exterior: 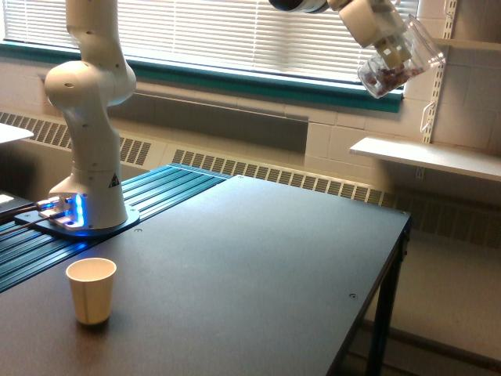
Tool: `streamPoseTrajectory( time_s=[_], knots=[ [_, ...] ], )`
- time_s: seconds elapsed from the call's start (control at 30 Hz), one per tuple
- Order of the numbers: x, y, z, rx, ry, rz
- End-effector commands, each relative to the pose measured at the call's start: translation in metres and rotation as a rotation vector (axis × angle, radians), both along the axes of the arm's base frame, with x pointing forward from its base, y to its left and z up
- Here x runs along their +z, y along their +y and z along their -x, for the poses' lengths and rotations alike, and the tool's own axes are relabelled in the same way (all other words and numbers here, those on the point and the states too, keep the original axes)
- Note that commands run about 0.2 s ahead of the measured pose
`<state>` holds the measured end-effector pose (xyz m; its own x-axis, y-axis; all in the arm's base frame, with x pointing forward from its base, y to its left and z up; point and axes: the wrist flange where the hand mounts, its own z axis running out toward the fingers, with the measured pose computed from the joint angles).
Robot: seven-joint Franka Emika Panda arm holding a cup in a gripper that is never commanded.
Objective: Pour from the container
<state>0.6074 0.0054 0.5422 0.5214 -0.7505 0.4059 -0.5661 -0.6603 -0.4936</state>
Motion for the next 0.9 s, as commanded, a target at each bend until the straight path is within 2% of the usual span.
streamPoseTrajectory(
  time_s=[0.03, 0.07, 0.17, 0.23, 0.33, 0.47, 0.53, 0.6, 0.7, 0.77, 0.9],
  knots=[
    [-0.006, -0.123, 0.013, -0.223, 0.011, -0.011],
    [-0.004, -0.129, 0.015, -0.232, 0.001, -0.030],
    [-0.003, -0.155, 0.023, -0.277, 0.009, -0.009],
    [-0.006, -0.179, 0.033, -0.336, 0.032, -0.025],
    [-0.008, -0.225, 0.054, -0.451, 0.016, -0.108],
    [-0.019, -0.278, 0.092, -0.605, 0.038, -0.155],
    [-0.026, -0.280, 0.103, -0.622, 0.057, -0.162],
    [-0.030, -0.277, 0.113, -0.637, 0.058, -0.189],
    [-0.042, -0.271, 0.125, -0.630, 0.099, -0.165],
    [-0.049, -0.269, 0.135, -0.650, 0.113, -0.195],
    [-0.065, -0.268, 0.153, -0.681, 0.154, -0.215]
  ],
)
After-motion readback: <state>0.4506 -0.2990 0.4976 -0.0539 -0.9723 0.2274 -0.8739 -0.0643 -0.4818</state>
